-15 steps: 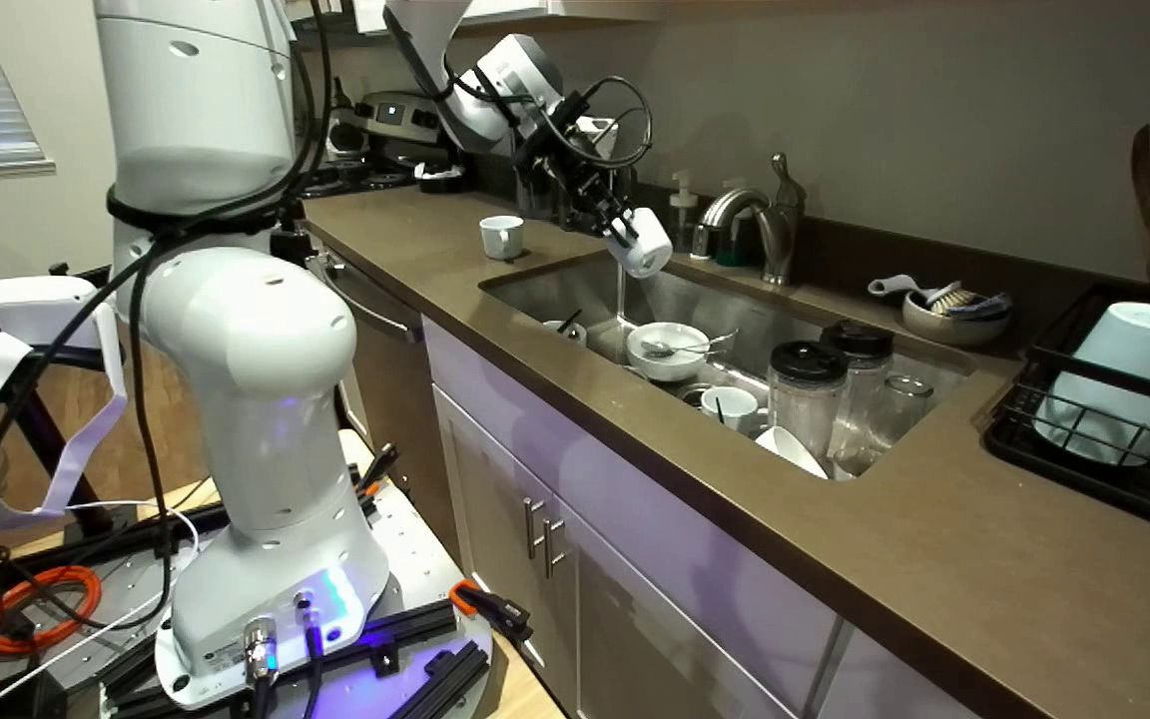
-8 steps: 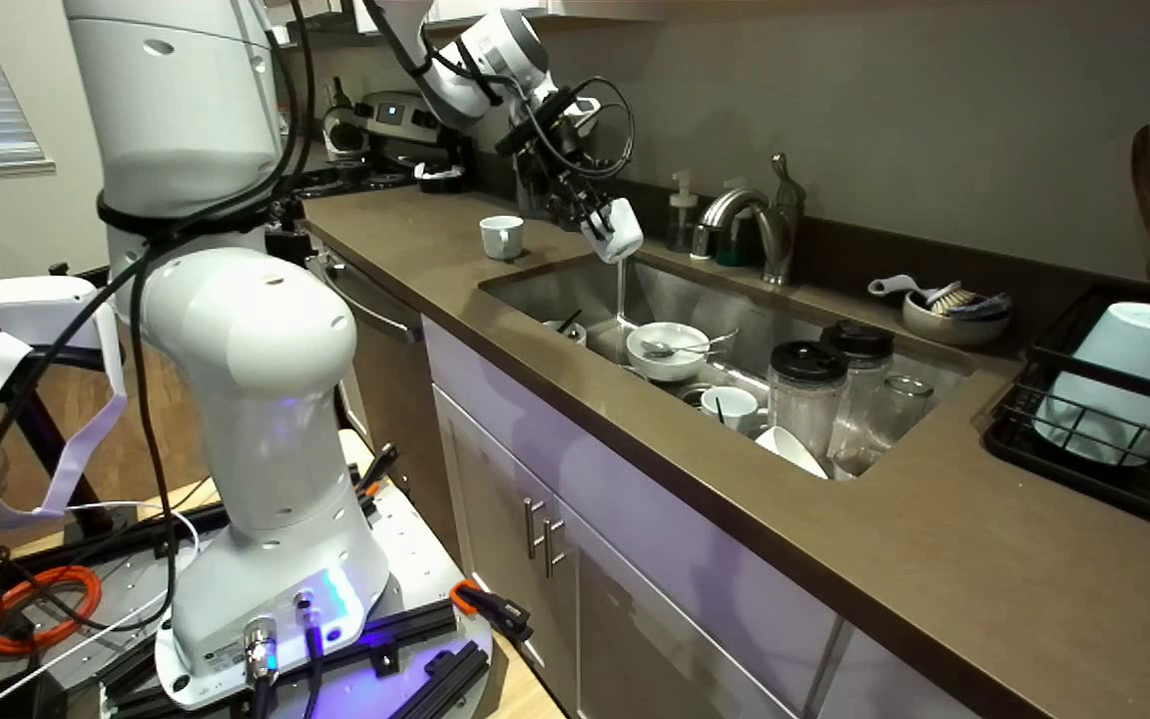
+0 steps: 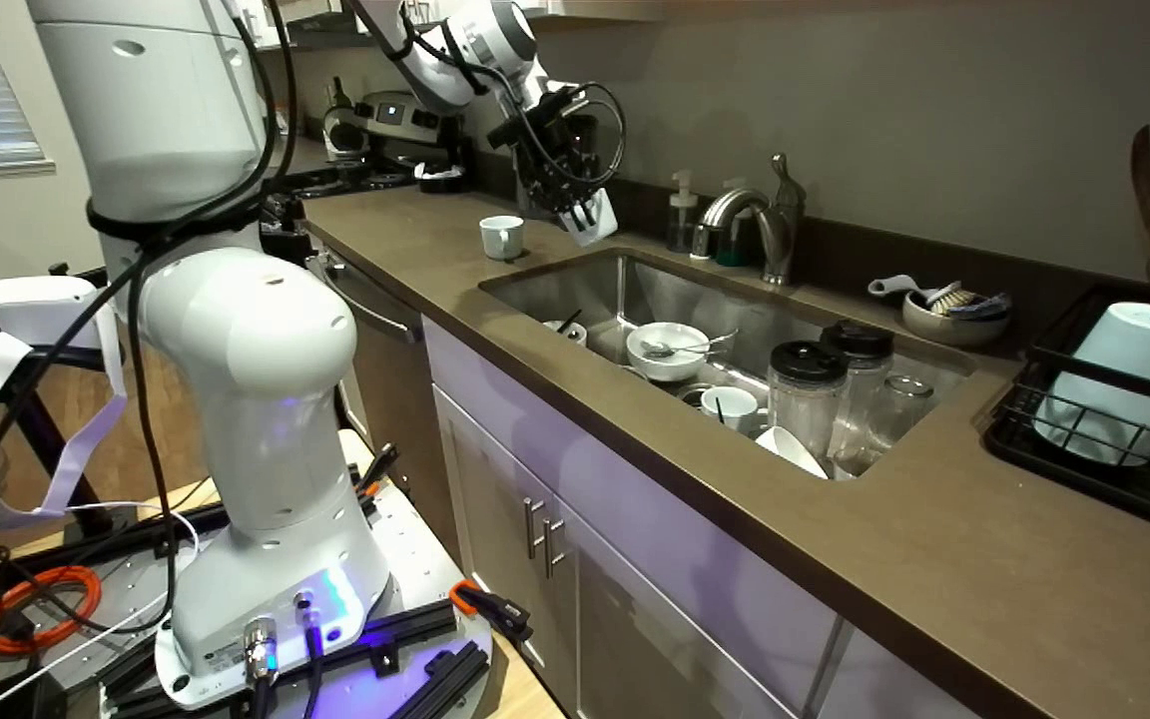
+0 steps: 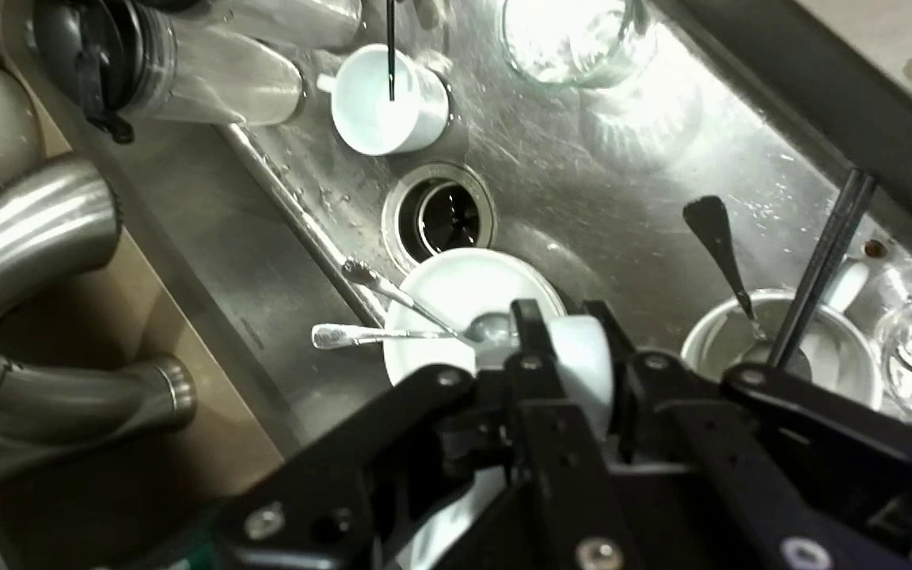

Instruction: Pick the white cup and pour its contents into the sink

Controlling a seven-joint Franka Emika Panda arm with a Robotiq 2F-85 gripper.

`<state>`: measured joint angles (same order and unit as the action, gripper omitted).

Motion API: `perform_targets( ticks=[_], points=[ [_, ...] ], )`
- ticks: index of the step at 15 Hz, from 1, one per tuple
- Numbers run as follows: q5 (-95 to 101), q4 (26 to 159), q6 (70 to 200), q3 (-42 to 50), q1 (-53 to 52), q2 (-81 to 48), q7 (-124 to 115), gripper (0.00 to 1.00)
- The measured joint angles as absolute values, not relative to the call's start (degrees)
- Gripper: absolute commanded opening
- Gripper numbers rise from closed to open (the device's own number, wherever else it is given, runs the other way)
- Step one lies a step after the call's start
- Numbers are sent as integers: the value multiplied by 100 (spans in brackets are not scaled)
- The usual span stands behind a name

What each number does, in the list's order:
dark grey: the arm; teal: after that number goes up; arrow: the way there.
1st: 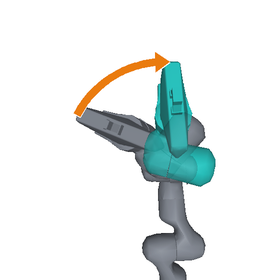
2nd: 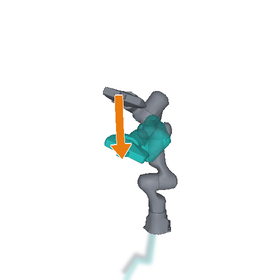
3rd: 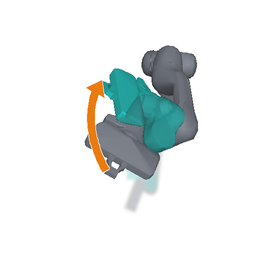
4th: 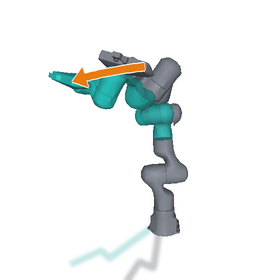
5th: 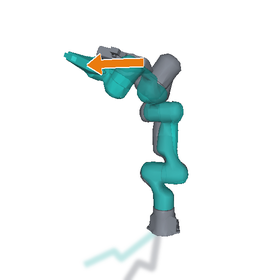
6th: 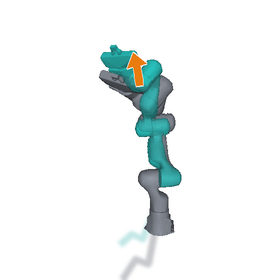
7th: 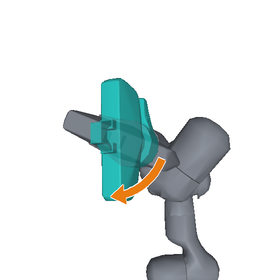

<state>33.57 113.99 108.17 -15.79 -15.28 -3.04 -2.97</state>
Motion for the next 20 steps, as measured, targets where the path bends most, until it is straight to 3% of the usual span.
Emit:
perform_targets(
  ticks=[5,6,20],
  points=[
    [3042,11479,11538,-1576,-1528,-273,324,6],
    [2958,11479,11651,-1571,-1528,-284,458,16],
    [2787,11478,11820,-1551,-1527,-330,750,16]
  ],
)
